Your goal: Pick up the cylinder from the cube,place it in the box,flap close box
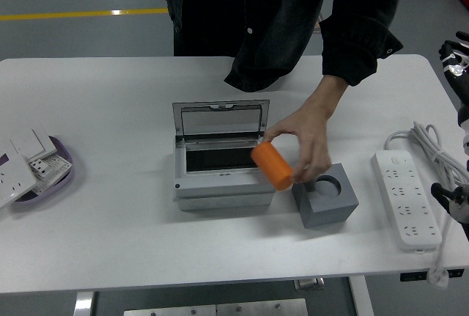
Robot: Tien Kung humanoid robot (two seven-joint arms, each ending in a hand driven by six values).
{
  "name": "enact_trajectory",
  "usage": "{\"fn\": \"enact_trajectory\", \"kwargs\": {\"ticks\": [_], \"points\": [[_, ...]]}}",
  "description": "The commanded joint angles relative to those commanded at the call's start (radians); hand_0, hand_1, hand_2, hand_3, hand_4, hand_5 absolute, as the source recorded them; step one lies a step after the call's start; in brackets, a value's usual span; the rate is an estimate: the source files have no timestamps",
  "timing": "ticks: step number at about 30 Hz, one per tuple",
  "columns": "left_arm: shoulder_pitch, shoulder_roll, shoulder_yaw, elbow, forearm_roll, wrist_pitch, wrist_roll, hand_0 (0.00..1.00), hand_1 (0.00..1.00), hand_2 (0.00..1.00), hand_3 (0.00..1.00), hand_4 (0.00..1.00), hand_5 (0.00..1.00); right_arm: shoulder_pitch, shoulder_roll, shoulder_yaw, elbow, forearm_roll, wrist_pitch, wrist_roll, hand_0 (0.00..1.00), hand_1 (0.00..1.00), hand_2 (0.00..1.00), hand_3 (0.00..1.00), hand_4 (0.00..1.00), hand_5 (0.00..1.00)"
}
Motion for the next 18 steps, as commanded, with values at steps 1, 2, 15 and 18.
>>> {"fn": "enact_trajectory", "kwargs": {"ticks": [1,2,15,18], "points": [[0.000,0.000,0.000,0.000,-0.001,0.000,0.000,0.597,0.623,0.617,0.637,0.687,0.219,0.000,0.000,0.000,0.000,0.000,0.000,0.000,0.690,0.588,0.594,0.623,0.721,0.169],[0.000,0.000,0.000,0.000,-0.001,0.000,0.000,0.597,0.623,0.617,0.637,0.687,0.219,0.000,0.000,0.001,0.000,0.000,0.000,0.000,0.690,0.588,0.594,0.623,0.721,0.169],[0.001,0.000,0.003,0.000,-0.002,0.000,0.000,0.597,0.622,0.616,0.637,0.687,0.220,-0.009,0.002,0.005,-0.001,0.006,-0.004,0.013,0.690,0.589,0.593,0.620,0.719,0.168],[0.000,0.000,0.003,0.001,-0.002,-0.001,0.000,0.597,0.622,0.615,0.637,0.688,0.220,-0.019,-0.001,-0.004,0.002,0.016,-0.014,0.037,0.690,0.589,0.593,0.621,0.720,0.166]]}}
